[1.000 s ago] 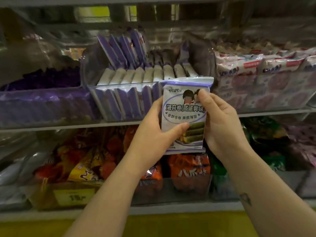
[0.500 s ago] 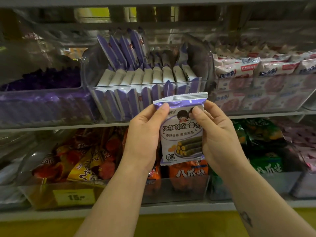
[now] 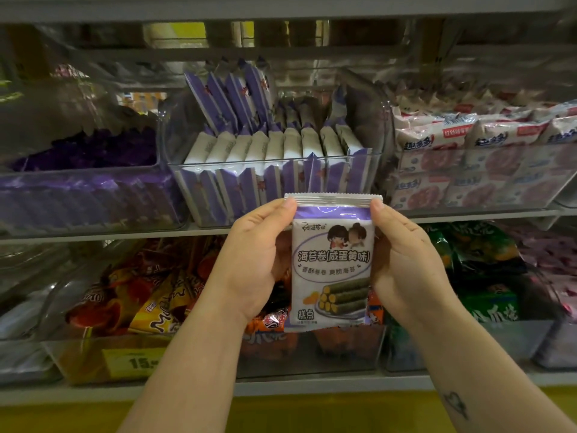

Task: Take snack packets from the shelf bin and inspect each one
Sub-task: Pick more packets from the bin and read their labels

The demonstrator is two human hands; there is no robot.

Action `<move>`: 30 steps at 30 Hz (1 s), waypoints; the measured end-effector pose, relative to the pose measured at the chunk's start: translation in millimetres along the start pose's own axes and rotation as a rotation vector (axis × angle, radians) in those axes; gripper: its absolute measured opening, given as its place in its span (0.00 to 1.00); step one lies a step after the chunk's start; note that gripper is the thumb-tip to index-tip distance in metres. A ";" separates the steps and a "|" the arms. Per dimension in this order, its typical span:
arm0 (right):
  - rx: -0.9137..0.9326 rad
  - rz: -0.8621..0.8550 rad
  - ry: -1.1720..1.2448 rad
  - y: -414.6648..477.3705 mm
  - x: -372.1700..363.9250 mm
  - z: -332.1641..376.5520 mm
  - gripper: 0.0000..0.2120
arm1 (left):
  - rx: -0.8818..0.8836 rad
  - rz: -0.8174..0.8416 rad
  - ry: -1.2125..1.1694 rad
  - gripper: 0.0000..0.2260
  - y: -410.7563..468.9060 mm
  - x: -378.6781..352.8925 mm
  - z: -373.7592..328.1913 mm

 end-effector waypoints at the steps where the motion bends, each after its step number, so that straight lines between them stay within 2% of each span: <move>1: -0.021 0.025 -0.020 -0.2 -0.5 -1.1 0.15 | 0.009 -0.011 -0.012 0.14 0.0 1.7 -0.1; 5: -0.123 0.160 -0.188 -0.8 -0.1 -3.0 0.18 | 0.003 -0.119 -0.022 0.14 0.0 9.8 3.0; 8: -0.336 0.393 -0.365 -12.3 -2.9 -12.7 0.18 | -0.023 -0.179 -0.060 0.13 0.9 16.1 1.6; 10: -0.459 0.472 -0.357 -21.2 -1.8 -19.6 0.18 | -0.009 -0.185 -0.071 0.13 0.8 18.0 1.1; 13: -0.474 0.432 -0.338 -21.3 1.0 -17.3 0.15 | 0.075 -0.112 -0.061 0.15 0.5 17.4 3.8; 17: -0.412 0.291 -0.252 -14.9 5.4 -3.9 0.14 | 0.230 0.108 0.002 0.16 -4.2 11.2 8.0; 20: -0.368 0.256 -0.200 -13.4 2.1 -0.6 0.14 | 0.301 0.179 -0.030 0.14 -7.8 8.5 12.1; 24: -0.363 0.250 -0.186 -13.2 0.8 0.3 0.17 | 0.287 0.210 -0.063 0.14 -9.2 6.6 10.0; 30: -0.330 0.309 -0.165 -15.9 -5.7 9.5 0.19 | 0.184 0.188 -0.078 0.22 -8.4 3.3 -1.3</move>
Point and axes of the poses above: each hand's wrist, its own y-axis towards the middle knuckle, its own x-axis out of the back of the hand, z = x × y, the point moved 7 cm from there along y, towards the middle knuckle, and after that the axes turned 2 degrees about -y, right-handed, at the moved point
